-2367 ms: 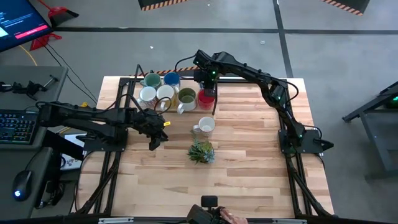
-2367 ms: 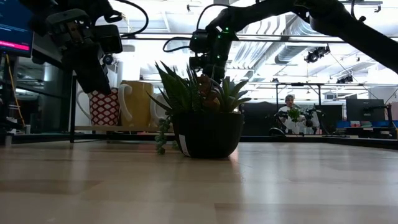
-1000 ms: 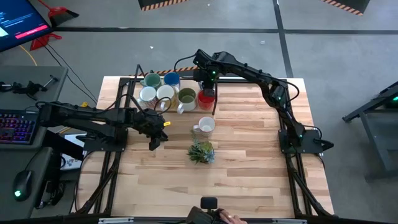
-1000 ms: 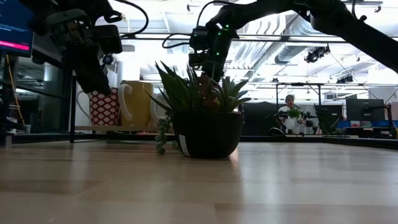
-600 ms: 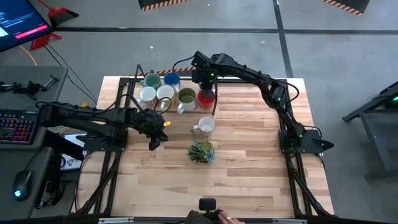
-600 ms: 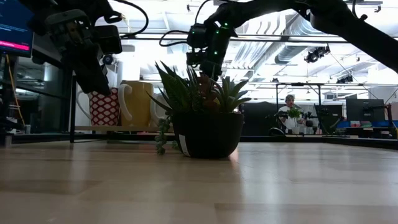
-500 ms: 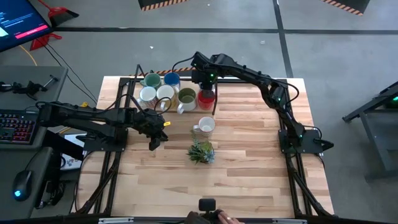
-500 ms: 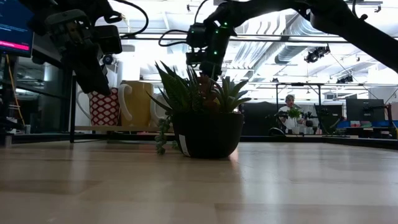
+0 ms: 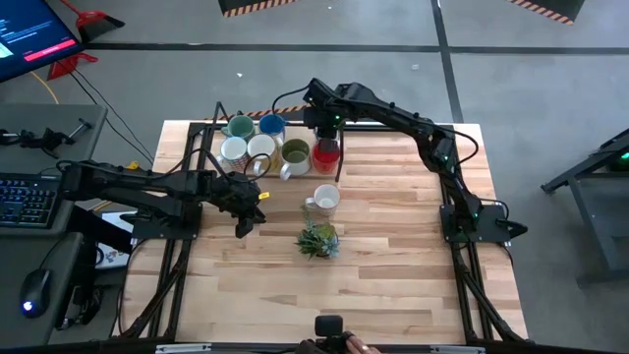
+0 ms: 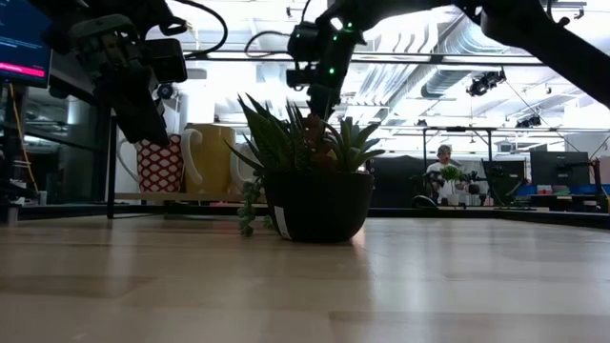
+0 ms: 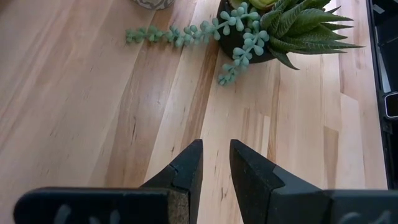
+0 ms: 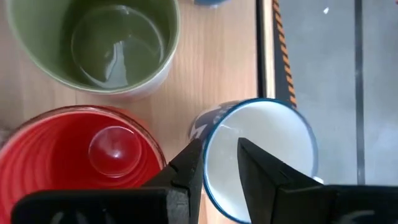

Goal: Place coffee mugs
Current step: Adjust the light green mug on the shelf

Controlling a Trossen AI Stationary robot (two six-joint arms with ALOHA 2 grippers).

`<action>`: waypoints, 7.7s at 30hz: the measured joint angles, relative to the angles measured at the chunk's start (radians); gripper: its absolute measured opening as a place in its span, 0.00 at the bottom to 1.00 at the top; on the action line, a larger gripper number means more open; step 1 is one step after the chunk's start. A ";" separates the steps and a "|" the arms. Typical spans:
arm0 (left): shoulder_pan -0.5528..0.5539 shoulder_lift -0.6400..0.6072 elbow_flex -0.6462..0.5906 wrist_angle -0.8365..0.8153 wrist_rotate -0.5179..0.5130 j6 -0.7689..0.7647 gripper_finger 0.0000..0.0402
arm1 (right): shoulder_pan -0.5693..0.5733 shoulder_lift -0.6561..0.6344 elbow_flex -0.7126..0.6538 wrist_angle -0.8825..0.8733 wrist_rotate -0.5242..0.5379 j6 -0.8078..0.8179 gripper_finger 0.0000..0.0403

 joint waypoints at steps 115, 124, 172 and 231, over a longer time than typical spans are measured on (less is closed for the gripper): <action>0.003 -0.478 -0.058 -0.225 0.046 -0.062 0.18 | 0.234 -1.261 -1.948 1.475 -0.212 1.075 0.20; 0.003 -0.667 -0.117 -0.207 -0.060 -0.149 0.18 | 0.234 -1.260 -1.932 1.581 -0.208 1.121 0.36; 0.003 -0.685 -0.117 -0.217 -0.132 -0.157 0.18 | 0.111 -0.067 -0.054 0.151 -0.283 0.119 0.53; 0.002 -0.685 -0.117 -0.208 -0.169 -0.158 0.18 | 0.208 0.069 -0.083 0.201 -0.244 0.123 0.19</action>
